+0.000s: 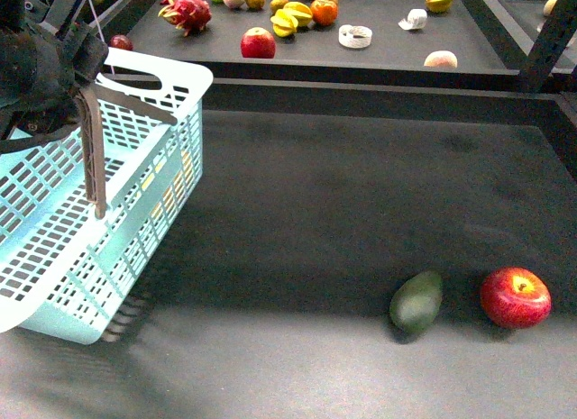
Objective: Pick mango with right arm and hold basket with left
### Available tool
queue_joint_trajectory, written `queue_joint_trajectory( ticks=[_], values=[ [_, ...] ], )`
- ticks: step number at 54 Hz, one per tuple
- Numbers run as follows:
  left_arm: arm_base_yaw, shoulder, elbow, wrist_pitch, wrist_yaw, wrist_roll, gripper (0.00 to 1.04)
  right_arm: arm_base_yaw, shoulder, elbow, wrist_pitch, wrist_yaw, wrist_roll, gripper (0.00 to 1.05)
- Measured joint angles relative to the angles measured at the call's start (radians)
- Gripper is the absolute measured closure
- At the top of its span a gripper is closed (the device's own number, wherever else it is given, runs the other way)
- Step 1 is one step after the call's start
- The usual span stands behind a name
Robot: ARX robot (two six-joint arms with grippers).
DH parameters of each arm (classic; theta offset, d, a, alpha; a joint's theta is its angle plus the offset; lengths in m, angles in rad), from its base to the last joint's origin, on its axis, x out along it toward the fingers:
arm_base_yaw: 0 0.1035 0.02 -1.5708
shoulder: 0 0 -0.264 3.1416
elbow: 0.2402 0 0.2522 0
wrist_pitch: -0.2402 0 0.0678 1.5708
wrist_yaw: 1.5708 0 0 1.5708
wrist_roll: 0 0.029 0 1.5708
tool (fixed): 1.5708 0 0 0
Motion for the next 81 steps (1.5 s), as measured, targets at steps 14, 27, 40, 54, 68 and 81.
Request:
queue_joint_trajectory(
  ticks=[14,27,40,54,68,81],
  values=[
    [0.037,0.056,0.02,-0.029,0.004,-0.068,0.9,0.0,0.0,0.0,0.0,0.0,0.0,0.08],
    [0.033,0.061,0.028,-0.026,0.005,-0.082,0.55,0.0,0.0,0.0,0.0,0.0,0.0,0.08],
    [0.032,-0.061,-0.076,0.005,0.039,-0.113,0.07,0.0,0.0,0.0,0.0,0.0,0.0,0.08],
    [0.078,-0.277,-0.252,0.027,0.052,-0.103,0.06,0.0,0.0,0.0,0.0,0.0,0.0,0.08],
    [0.137,-0.507,-0.385,0.015,0.076,-0.066,0.06,0.0,0.0,0.0,0.0,0.0,0.0,0.08],
    [0.168,-0.705,-0.443,-0.037,0.122,-0.023,0.06,0.0,0.0,0.0,0.0,0.0,0.0,0.08]
  ],
)
